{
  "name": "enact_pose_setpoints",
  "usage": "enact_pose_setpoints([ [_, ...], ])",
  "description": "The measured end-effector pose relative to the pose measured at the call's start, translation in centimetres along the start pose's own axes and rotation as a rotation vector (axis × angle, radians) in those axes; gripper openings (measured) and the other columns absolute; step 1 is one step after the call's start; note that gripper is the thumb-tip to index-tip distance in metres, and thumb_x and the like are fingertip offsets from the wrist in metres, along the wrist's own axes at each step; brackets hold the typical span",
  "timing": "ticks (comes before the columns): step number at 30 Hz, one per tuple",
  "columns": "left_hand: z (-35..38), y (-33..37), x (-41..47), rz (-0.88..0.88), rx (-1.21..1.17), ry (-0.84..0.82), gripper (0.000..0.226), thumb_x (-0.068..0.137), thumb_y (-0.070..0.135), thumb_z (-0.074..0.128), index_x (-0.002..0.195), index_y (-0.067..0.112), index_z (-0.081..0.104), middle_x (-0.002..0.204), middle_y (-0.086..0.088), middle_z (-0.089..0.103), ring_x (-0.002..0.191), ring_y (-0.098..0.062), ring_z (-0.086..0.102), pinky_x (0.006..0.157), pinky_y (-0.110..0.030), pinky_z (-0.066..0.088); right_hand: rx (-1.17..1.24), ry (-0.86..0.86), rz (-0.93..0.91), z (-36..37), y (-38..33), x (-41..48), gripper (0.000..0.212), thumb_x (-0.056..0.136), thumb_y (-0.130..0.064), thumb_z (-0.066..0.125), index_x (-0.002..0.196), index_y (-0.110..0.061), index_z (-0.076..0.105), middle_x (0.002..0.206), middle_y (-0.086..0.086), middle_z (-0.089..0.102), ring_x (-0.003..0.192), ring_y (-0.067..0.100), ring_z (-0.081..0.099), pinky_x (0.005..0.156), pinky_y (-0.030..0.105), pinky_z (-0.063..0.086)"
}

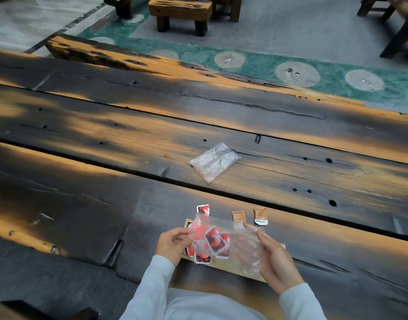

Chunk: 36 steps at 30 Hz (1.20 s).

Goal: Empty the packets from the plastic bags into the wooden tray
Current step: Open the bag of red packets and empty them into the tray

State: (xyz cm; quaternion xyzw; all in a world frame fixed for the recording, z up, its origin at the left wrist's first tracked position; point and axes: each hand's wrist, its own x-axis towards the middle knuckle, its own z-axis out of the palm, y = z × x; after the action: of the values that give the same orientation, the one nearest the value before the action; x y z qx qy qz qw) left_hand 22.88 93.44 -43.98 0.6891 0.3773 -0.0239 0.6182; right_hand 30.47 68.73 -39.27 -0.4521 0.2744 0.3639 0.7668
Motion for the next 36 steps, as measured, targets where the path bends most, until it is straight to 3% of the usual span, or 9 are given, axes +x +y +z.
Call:
enact_pose_setpoints([
  [6,0.0,0.1,0.1,0.002,0.01,0.004,0.018,0.081,0.001,0.073,0.078,0.019,0.072,0.065,0.001,0.07,0.058,-0.007,0.064,0.059,-0.02,0.049,0.009,-0.01,0.016,0.3,-0.1,0.2,0.037,0.103,-0.025,0.049,0.13,-0.006,0.067,0.123,0.028,0.071,0.101,0.039,0.075,0.086,0.05,0.062],
  [12,-0.2,-0.1,0.2,0.008,-0.011,0.028,0.017,0.081,0.0,0.074,0.078,0.016,0.073,0.068,-0.006,0.069,0.052,-0.004,0.061,0.057,-0.019,0.049,-0.017,-0.032,0.021,0.3,0.0,0.3,0.038,0.103,-0.024,0.048,0.132,-0.007,0.067,0.125,0.025,0.071,0.108,0.038,0.073,0.098,0.05,0.055],
  [20,-0.2,-0.5,0.5,-0.015,-0.01,0.03,0.019,0.08,0.001,0.074,0.078,0.02,0.074,0.07,-0.006,0.071,0.057,-0.012,0.061,0.061,-0.026,0.047,-0.013,-0.069,0.027,0.8,-0.2,0.3,0.039,0.101,-0.027,0.052,0.132,-0.008,0.066,0.126,0.027,0.071,0.102,0.037,0.075,0.089,0.047,0.061],
  [22,-0.2,-0.6,0.6,-0.019,-0.018,0.024,0.02,0.08,0.0,0.075,0.077,0.02,0.073,0.065,-0.001,0.07,0.054,-0.008,0.061,0.061,-0.025,0.047,0.014,-0.087,0.034,0.9,-0.3,0.2,0.04,0.098,-0.027,0.054,0.13,-0.007,0.067,0.126,0.029,0.07,0.097,0.037,0.076,0.084,0.048,0.064],
  [24,-0.1,-0.6,0.6,-0.019,-0.017,0.023,0.021,0.079,0.0,0.075,0.075,0.02,0.073,0.061,0.002,0.069,0.05,-0.003,0.061,0.061,-0.025,0.047,-0.006,-0.061,0.02,0.7,-0.2,0.3,0.035,0.104,-0.025,0.05,0.127,-0.007,0.07,0.125,0.024,0.072,0.098,0.035,0.077,0.074,0.043,0.066],
  [27,-0.1,-0.4,0.5,-0.014,-0.038,0.012,0.021,0.079,-0.003,0.075,0.074,0.018,0.072,0.064,-0.003,0.069,0.049,-0.004,0.059,0.057,-0.02,0.047,-0.026,-0.047,0.008,0.6,-0.4,0.1,0.036,0.105,-0.024,0.047,0.128,-0.007,0.07,0.126,0.022,0.072,0.099,0.033,0.076,0.083,0.043,0.061],
  [30,-0.4,-0.4,0.3,-0.017,-0.054,-0.018,0.018,0.079,-0.003,0.076,0.074,0.014,0.072,0.069,-0.01,0.068,0.049,-0.004,0.058,0.052,-0.013,0.045,-0.035,-0.068,-0.026,0.7,-0.9,-0.1,0.035,0.105,-0.02,0.046,0.122,-0.006,0.073,0.129,0.02,0.071,0.098,0.032,0.075,0.074,0.038,0.062],
  [33,-0.8,-0.1,-0.3,-0.021,-0.09,-0.062,0.022,0.071,0.003,0.08,0.086,0.017,0.073,0.079,-0.008,0.071,0.063,-0.013,0.063,0.054,-0.012,0.047,-0.052,-0.091,-0.044,0.7,-1.6,-0.1,0.034,0.106,-0.012,0.044,0.126,0.001,0.068,0.126,0.028,0.07,0.094,0.032,0.077,0.065,0.034,0.064],
  [36,-1.7,1.2,-1.1,0.076,-0.108,-0.089,0.055,0.062,0.017,0.074,0.116,0.025,0.063,0.112,0.002,0.07,0.1,-0.013,0.066,0.072,-0.015,0.054,-0.146,-0.122,-0.056,1.3,-2.7,-0.5,0.033,0.103,-0.012,0.049,0.125,-0.004,0.071,0.122,0.039,0.061,0.105,0.035,0.073,0.073,0.037,0.064],
])
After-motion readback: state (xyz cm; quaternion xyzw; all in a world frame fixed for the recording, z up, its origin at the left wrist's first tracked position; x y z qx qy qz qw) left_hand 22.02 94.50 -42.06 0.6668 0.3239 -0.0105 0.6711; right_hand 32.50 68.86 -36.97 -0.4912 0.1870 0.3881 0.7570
